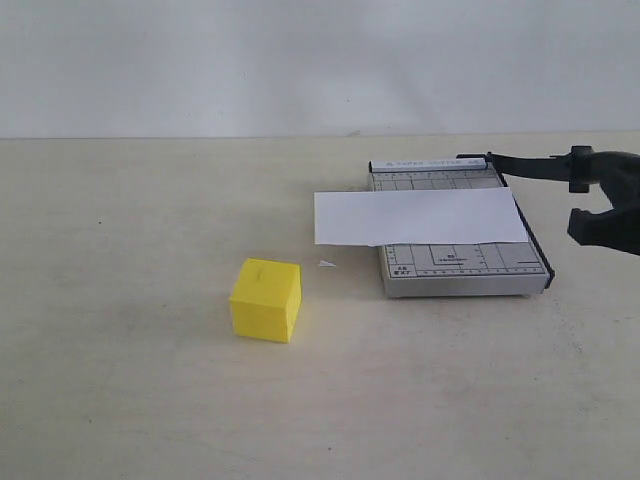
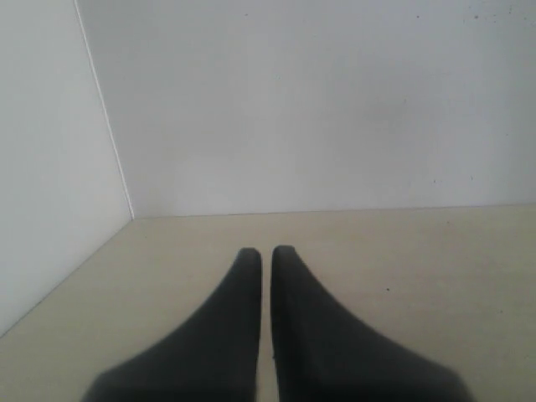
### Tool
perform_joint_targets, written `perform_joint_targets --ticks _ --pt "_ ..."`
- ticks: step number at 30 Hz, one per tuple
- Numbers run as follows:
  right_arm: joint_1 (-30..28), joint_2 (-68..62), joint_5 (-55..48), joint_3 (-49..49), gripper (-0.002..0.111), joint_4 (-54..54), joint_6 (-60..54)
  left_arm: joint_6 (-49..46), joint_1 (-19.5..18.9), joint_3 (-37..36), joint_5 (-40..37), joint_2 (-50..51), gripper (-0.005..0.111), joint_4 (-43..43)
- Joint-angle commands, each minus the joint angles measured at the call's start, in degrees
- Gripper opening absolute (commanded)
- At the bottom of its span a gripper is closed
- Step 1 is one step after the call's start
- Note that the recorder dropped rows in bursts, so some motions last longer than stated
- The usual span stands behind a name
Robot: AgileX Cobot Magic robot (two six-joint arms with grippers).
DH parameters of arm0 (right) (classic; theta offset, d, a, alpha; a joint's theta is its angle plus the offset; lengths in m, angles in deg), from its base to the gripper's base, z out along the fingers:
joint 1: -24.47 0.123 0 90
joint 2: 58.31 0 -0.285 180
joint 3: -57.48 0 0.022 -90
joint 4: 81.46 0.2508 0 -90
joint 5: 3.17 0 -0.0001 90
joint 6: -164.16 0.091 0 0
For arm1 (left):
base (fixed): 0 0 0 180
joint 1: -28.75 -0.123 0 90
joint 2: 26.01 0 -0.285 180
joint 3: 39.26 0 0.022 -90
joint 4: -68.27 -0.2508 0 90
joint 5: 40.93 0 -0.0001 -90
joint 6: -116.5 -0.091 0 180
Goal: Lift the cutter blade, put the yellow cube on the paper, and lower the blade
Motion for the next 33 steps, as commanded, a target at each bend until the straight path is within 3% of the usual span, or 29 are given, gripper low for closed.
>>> perform_joint_targets --ticks 1,4,7,10,18,23,27,29,30,31,33 --pt "0.06 0.84 0.97 -0.90 0.025 -3.51 -0.64 0.17 -0.15 0.12 -0.07 -0.14 0.004 0.18" --pt "0.06 0.84 0.97 -0.90 0.038 -3.51 -0.95 0.17 -0.15 0.12 -0.07 -0.14 0.004 0.18" --pt "0.06 0.84 0.84 -0.90 0.044 -3.51 -1.46 0.17 -0.15 0.12 -0.07 -0.14 0.004 0.18" --pt "0.06 1.84 -1.01 -0.90 0.043 -3.14 -2.93 0.17 -0.15 0.12 -0.07 -0.14 0.004 0.18" --pt "0.06 14.93 -20.93 -0.90 0.043 11.08 -15.14 0.17 -0.15 0.12 -0.07 -0.14 0.004 0.18" --pt "0.06 26.84 -25.71 -0.90 0.043 11.38 -11.65 0.17 -0.15 0.12 -0.07 -0.14 0.004 0.18" --pt "0.06 36.59 -35.92 -0.90 0.043 11.38 -9.15 0.17 -0.15 0.12 -0.07 -0.14 0.004 0.18" --pt "0.06 42.70 -45.93 -0.90 0.026 11.38 -9.15 0.17 -0.15 0.12 -0.07 -0.14 0.004 0.18" --pt "0.06 46.24 -51.23 -0.90 0.007 11.38 -9.15 0.17 -0.15 0.12 -0.07 -0.14 0.004 0.18" --pt "0.06 47.70 -53.52 -0.90 0.000 11.38 -9.26 0.17 -0.15 0.12 -0.07 -0.14 0.004 0.18" --pt "0.06 50.51 -57.42 -0.90 0.000 11.38 -9.80 0.17 -0.15 0.12 -0.07 -0.14 0.004 0.18"
